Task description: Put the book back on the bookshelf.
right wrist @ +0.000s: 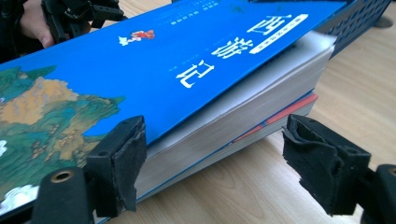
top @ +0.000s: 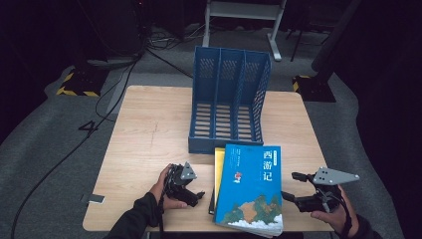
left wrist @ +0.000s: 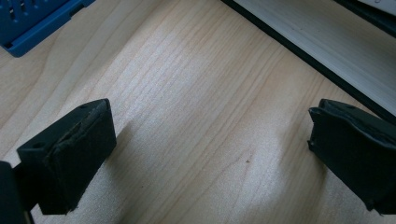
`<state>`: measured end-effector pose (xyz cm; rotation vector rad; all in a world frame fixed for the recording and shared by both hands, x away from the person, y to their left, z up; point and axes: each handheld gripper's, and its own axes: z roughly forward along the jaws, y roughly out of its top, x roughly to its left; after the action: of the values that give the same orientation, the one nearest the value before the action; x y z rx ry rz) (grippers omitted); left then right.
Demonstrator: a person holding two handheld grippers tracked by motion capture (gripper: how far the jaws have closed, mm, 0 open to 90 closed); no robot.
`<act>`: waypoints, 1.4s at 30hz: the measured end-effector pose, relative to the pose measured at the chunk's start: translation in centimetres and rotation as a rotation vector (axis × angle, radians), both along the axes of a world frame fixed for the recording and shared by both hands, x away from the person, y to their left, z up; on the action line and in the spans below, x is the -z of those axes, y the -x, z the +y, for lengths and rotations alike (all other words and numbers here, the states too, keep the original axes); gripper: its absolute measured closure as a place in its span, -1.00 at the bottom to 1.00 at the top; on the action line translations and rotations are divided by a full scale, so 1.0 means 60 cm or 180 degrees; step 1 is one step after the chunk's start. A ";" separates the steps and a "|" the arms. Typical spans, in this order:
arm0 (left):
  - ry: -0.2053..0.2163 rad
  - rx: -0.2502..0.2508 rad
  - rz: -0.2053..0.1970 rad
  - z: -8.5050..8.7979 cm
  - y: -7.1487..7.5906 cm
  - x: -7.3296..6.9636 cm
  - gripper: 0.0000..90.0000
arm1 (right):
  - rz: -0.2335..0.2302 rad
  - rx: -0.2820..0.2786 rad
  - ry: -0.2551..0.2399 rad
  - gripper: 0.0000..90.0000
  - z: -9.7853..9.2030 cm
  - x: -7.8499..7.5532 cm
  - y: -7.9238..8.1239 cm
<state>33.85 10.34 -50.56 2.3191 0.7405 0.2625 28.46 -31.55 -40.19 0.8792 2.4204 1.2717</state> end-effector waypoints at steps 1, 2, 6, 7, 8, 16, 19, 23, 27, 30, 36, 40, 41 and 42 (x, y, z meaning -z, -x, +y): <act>0.0003 0.0005 -0.0003 0.000 0.000 0.000 -0.98 | -0.0030 0.0009 0.0006 -0.51 0.001 -0.004 0.002; 0.0003 0.0007 -0.0002 0.000 0.000 0.000 -0.98 | -0.0056 0.0018 0.0019 -0.51 0.002 -0.009 0.005; -0.0002 0.0000 -0.0002 0.000 0.000 0.000 -0.98 | -0.0087 -0.0015 -0.0001 -0.50 0.008 -0.017 0.009; 0.0002 -0.0002 -0.0004 0.000 0.000 0.000 -0.98 | -0.0090 -0.0018 0.0021 -0.51 0.011 -0.016 0.010; 0.0001 -0.0003 -0.0005 0.000 0.000 0.000 -0.97 | -0.0080 -0.0035 0.0018 -0.51 0.014 -0.015 0.009; -0.0008 -0.0003 -0.0002 0.001 0.001 -0.002 -0.94 | 0.0102 -0.0131 0.0177 -0.54 0.038 0.011 0.002; 0.0034 -0.0053 -0.0013 0.001 -0.003 -0.004 -0.81 | 0.0235 -0.0178 0.0076 -0.58 0.038 0.019 -0.004; 0.0003 0.0052 -0.0038 -0.007 -0.007 -0.012 -0.61 | 0.0499 -0.0231 -0.0053 -0.63 0.032 0.027 -0.019; 0.0024 0.0055 -0.0134 -0.017 -0.014 -0.024 -0.56 | 0.0679 -0.0378 -0.0104 -0.67 0.033 0.031 -0.034; 0.0106 0.0013 -0.0237 -0.021 -0.024 -0.039 -0.52 | 0.0760 -0.0411 -0.0129 -0.71 0.033 0.034 -0.042; 0.0175 -0.0023 -0.0316 -0.035 -0.039 -0.051 -0.46 | 0.0656 -0.0463 -0.0064 -0.72 0.036 0.031 -0.042; 0.0194 -0.0021 -0.0361 -0.043 -0.050 -0.057 -0.45 | 0.0581 -0.0508 -0.0064 -0.70 0.038 0.026 -0.042; 0.0252 -0.0023 -0.0349 -0.042 -0.054 -0.059 -0.45 | 0.0548 -0.0507 -0.0073 -0.69 0.039 0.025 -0.043; 0.0287 -0.0017 -0.0341 -0.042 -0.059 -0.060 -0.45 | 0.0509 -0.0512 -0.0073 -0.68 0.041 0.024 -0.044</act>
<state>37.36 7.82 -46.94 2.2003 0.6913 0.3458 31.07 -29.10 -41.62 0.8363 2.6533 1.3337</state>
